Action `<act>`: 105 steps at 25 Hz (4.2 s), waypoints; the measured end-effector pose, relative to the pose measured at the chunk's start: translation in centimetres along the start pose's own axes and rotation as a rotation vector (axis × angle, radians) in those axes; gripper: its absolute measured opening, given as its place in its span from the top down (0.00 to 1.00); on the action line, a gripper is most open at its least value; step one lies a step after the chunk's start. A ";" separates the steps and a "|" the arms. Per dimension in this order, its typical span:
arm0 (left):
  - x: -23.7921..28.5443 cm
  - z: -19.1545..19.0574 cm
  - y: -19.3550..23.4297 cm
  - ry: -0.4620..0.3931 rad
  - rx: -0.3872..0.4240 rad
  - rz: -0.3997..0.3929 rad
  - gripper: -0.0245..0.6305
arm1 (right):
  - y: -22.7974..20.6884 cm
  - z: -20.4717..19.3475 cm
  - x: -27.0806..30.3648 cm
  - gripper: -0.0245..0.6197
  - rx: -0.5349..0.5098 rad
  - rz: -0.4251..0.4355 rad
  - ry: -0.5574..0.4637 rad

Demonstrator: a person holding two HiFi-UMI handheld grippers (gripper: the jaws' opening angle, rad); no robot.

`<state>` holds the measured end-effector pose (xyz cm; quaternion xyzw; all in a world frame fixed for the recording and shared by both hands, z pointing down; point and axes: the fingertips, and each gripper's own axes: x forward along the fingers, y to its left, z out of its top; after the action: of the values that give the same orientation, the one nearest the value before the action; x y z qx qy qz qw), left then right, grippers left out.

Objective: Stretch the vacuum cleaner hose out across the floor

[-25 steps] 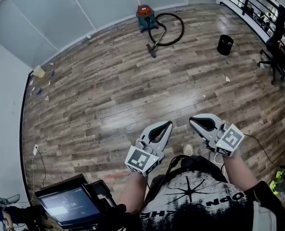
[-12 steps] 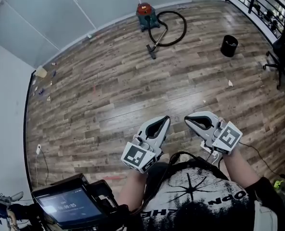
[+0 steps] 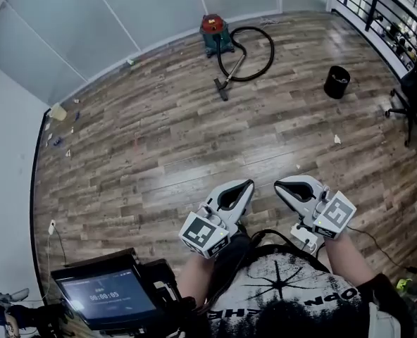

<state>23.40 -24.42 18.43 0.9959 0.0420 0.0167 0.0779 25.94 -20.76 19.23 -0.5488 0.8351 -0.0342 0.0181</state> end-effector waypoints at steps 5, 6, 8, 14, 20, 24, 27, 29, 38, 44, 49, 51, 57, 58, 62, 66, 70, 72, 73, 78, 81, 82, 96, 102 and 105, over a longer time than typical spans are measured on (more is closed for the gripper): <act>2.3 -0.1 5.6 0.012 -0.017 -0.056 0.96 | -4.7 0.1 3.3 0.95 0.064 -0.061 0.006; 2.6 0.0 6.9 0.014 -0.017 -0.071 0.96 | -5.8 0.5 4.3 0.95 0.068 -0.077 -0.001; 3.2 0.7 10.2 0.028 -0.014 -0.092 0.96 | -8.1 1.2 6.9 0.95 0.062 -0.110 -0.007; 4.4 3.1 18.4 0.004 0.030 -0.170 0.96 | -12.9 2.3 14.4 0.95 0.044 -0.153 -0.011; 2.6 1.6 23.2 0.041 0.038 -0.179 0.96 | -13.1 0.7 18.7 0.95 0.015 -0.170 0.003; 4.0 3.6 27.9 0.035 0.013 -0.173 0.96 | -16.8 1.0 21.7 0.95 0.042 -0.179 0.039; 4.0 3.3 29.9 0.043 0.003 -0.161 0.96 | -18.1 0.7 22.8 0.95 0.056 -0.184 0.056; 4.4 3.1 31.1 0.049 0.000 -0.153 0.96 | -19.2 0.5 23.5 0.95 0.065 -0.178 0.063; 10.7 4.4 38.1 0.064 -0.011 -0.074 0.96 | -28.9 0.6 27.8 0.95 0.082 -0.081 0.076; 17.8 7.3 43.9 0.052 0.033 -0.006 0.96 | -37.0 1.9 30.6 0.95 0.031 0.035 0.098; 24.4 8.6 48.4 0.068 0.052 0.036 0.96 | -45.5 3.7 32.1 0.95 0.014 0.087 0.087; 26.5 9.3 49.5 0.063 0.070 0.047 0.96 | -48.1 4.2 32.4 0.95 0.009 0.105 0.086; 31.2 9.3 55.9 0.113 0.055 0.098 0.96 | -56.2 4.0 35.4 0.95 0.035 0.123 0.079; 31.8 9.3 56.8 0.113 0.052 0.105 0.96 | -57.2 3.9 35.7 0.95 0.047 0.126 0.078; 32.8 9.7 58.5 0.105 0.056 0.118 0.96 | -58.8 3.3 36.2 0.95 0.061 0.133 0.093; 31.7 9.3 58.6 0.098 0.084 0.109 0.96 | -57.6 3.1 36.2 0.95 0.039 0.115 0.087; 34.0 10.3 63.9 0.092 0.094 0.072 0.96 | -61.5 3.0 39.5 0.95 0.039 0.067 0.076; 35.8 11.1 67.9 0.095 0.085 0.041 0.96 | -64.4 3.3 42.2 0.95 0.047 0.043 0.075; 36.4 11.5 69.6 0.098 0.082 0.024 0.96 | -65.4 3.4 43.4 0.95 0.052 0.028 0.073; 38.5 13.2 75.0 0.112 0.171 -0.090 0.96 | -69.3 4.0 48.3 0.95 0.085 -0.062 0.033; 38.5 12.6 78.2 0.150 0.188 -0.143 0.96 | -71.3 4.4 51.9 0.95 0.121 -0.123 -0.030; 38.5 12.6 79.3 0.151 0.188 -0.159 0.96 | -72.0 4.7 53.1 0.95 0.128 -0.133 -0.049; 46.7 13.9 87.3 0.144 0.165 -0.258 0.96 | -83.5 7.1 57.2 0.95 0.182 -0.193 -0.069; 50.7 13.7 90.5 0.161 0.163 -0.157 0.96 | -89.4 6.6 57.7 0.95 0.259 -0.103 -0.114; 56.3 13.0 93.5 0.167 0.141 -0.097 0.96 | -95.9 5.5 57.6 0.95 0.252 -0.047 -0.079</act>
<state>87.57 -113.58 21.69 0.9909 0.0977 0.0927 0.0046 91.17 -111.76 21.55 -0.5626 0.8097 -0.1174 0.1191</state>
